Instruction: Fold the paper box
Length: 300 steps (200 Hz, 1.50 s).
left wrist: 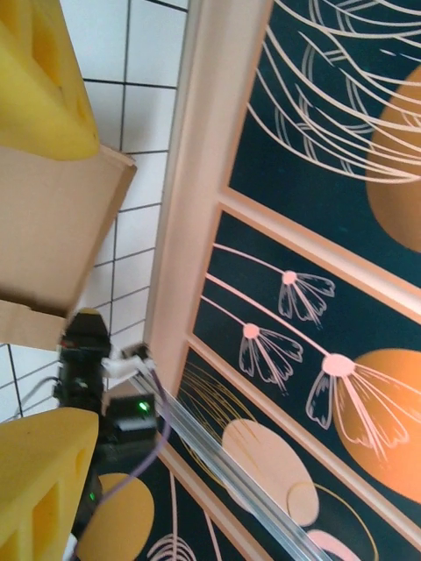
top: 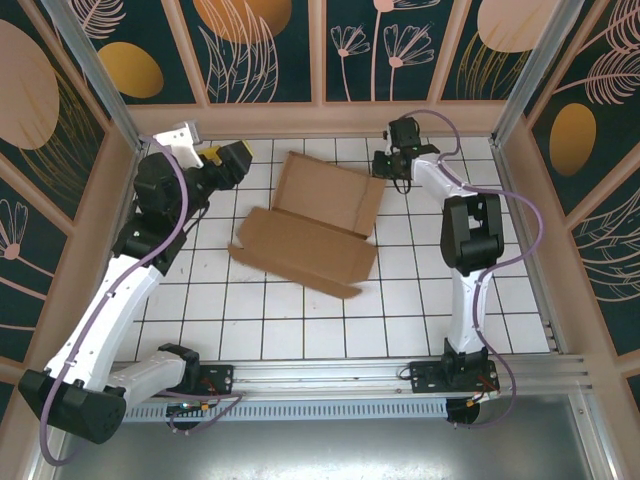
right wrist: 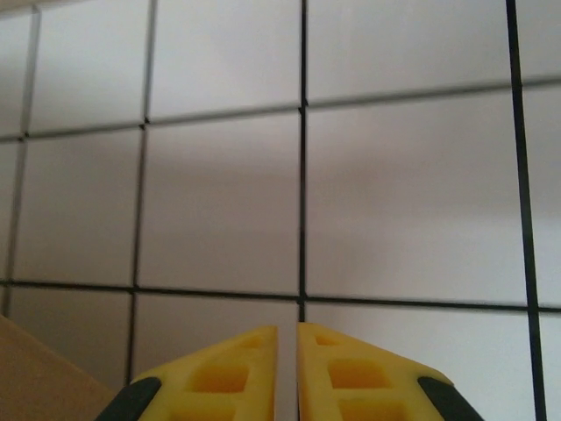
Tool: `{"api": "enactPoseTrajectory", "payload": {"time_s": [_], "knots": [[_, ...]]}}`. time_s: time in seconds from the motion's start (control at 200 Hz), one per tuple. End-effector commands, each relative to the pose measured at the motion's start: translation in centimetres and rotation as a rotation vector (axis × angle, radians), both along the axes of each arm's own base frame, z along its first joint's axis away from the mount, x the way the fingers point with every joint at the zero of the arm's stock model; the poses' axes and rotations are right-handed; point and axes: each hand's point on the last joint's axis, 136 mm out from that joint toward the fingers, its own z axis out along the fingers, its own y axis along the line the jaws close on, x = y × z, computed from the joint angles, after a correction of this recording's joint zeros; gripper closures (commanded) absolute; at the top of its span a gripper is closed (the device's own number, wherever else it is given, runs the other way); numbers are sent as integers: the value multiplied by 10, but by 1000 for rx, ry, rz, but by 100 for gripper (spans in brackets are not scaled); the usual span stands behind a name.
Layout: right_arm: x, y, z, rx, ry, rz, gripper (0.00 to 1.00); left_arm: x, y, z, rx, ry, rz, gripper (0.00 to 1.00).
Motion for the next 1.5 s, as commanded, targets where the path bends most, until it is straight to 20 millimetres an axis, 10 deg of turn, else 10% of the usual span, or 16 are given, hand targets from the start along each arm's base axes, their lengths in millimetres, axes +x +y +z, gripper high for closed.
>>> {"api": "enactPoseTrajectory", "payload": {"time_s": [0.0,0.24,0.425,0.525,0.656,1.001,1.496], "knots": [[-31,9,-15,35,78,23,84,4,-4,-12,21,49,-13,25],[-112,32,-40,69,179,-7,76,15,-9,-38,32,110,-22,26],[-172,44,-15,95,119,-15,59,19,-9,-30,88,101,-20,26],[-165,29,3,11,16,3,51,22,-16,-40,85,137,-52,27],[-152,65,10,68,6,193,35,23,-26,-53,79,183,-91,29],[-44,109,20,-357,-445,517,31,9,-13,-61,114,194,-52,29],[-54,204,1,-451,-792,1154,28,10,-17,-58,141,200,-77,29]]}}
